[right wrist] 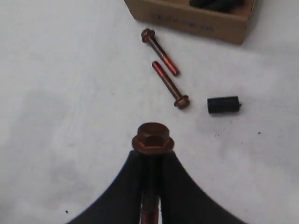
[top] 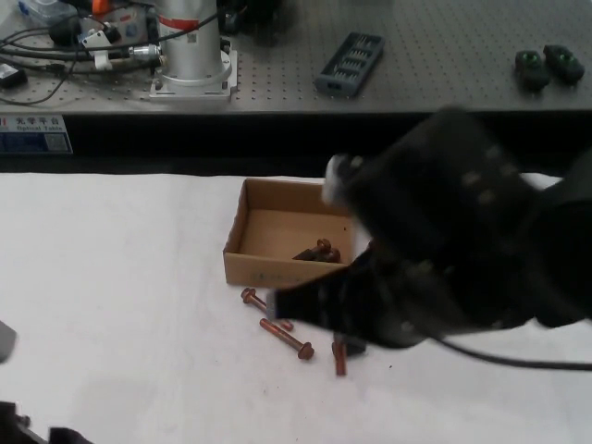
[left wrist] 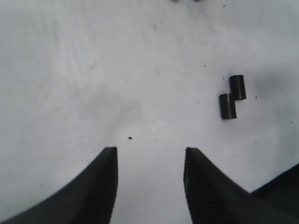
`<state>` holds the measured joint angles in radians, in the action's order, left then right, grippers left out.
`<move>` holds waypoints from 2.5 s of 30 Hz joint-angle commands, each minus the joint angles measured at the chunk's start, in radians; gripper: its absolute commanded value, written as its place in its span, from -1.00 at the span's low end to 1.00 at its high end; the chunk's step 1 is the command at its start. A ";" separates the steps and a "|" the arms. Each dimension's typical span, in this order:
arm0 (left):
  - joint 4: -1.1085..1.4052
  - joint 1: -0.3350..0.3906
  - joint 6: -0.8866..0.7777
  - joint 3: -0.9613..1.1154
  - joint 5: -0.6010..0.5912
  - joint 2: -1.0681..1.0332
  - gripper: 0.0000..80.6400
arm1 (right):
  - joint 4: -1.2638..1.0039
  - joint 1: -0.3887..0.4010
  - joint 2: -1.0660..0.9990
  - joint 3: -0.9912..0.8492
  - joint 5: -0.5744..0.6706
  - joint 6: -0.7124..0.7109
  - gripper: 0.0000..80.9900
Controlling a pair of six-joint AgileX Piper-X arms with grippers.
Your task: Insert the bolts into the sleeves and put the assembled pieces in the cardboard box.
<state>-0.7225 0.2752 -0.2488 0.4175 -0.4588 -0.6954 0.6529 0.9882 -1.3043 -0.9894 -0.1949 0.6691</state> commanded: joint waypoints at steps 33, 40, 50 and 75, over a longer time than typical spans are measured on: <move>0.545 0.646 -0.435 0.222 0.160 -0.773 -0.22 | -0.092 -0.241 0.306 0.326 0.195 -0.147 -0.89; 0.540 0.646 -0.486 0.222 0.165 -0.818 -0.22 | -0.081 -0.304 0.350 0.343 0.213 -0.178 -0.89; 0.381 0.646 -0.451 0.316 0.215 -0.892 -0.25 | -0.032 -0.378 0.431 0.343 0.232 -0.224 -0.89; 0.243 0.764 -0.443 0.447 0.320 -0.954 -0.25 | -0.030 -0.383 0.439 0.343 0.231 -0.266 -0.89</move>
<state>-0.4636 1.0269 -0.6883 0.8395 -0.1758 -1.6437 0.6232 0.6123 -0.8820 -0.6410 0.0331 0.4112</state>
